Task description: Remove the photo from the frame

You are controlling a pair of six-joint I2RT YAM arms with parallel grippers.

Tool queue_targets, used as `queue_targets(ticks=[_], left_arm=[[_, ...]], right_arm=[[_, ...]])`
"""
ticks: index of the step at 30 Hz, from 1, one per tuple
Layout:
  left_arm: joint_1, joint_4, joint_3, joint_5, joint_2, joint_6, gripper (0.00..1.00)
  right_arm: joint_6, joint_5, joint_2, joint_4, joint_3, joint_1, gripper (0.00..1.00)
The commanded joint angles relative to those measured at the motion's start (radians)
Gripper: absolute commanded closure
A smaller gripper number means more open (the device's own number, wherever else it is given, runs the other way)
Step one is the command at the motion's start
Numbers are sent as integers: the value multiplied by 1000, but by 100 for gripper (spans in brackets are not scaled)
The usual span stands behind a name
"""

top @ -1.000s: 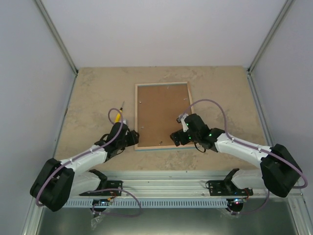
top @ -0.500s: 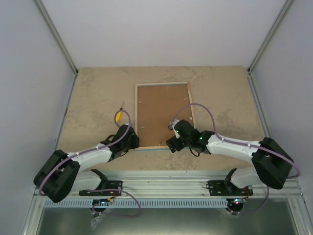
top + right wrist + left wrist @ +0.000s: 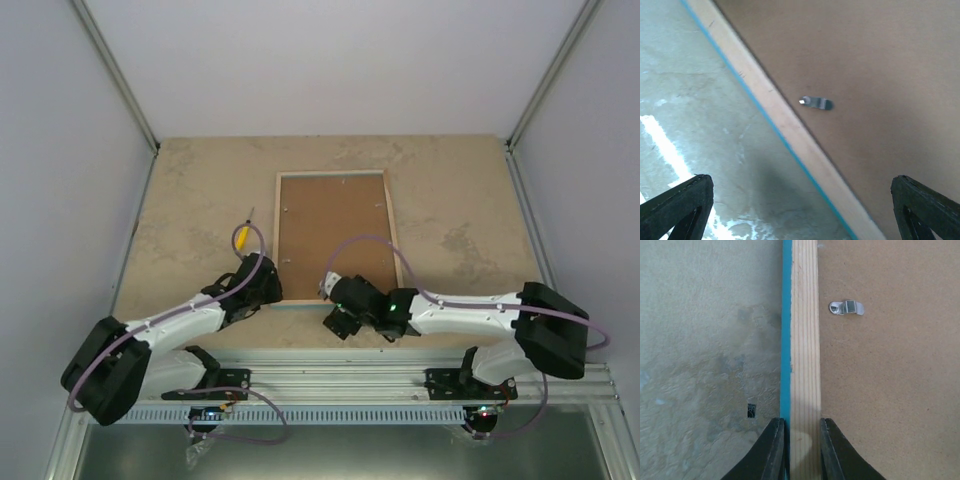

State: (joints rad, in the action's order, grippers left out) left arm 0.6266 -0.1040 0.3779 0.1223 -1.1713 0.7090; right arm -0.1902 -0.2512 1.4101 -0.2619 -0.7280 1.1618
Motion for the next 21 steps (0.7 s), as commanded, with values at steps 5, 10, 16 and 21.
queue_targets(ticks=[5,10,16,21], left_arm=[[12,-77,87,17,184,4,100],[14,-102,104,0,203,0,100],[27,-99,102,-11,202,5,100],[30,-93,101,-14,203,6,100]], right_arm=[[43,-381,144,-127,-96,200,2],[32,-589,269,-214,-165,226,2],[137,-698,361,-156,-205,226,2],[259,-760,401,-73,-218,226,7]])
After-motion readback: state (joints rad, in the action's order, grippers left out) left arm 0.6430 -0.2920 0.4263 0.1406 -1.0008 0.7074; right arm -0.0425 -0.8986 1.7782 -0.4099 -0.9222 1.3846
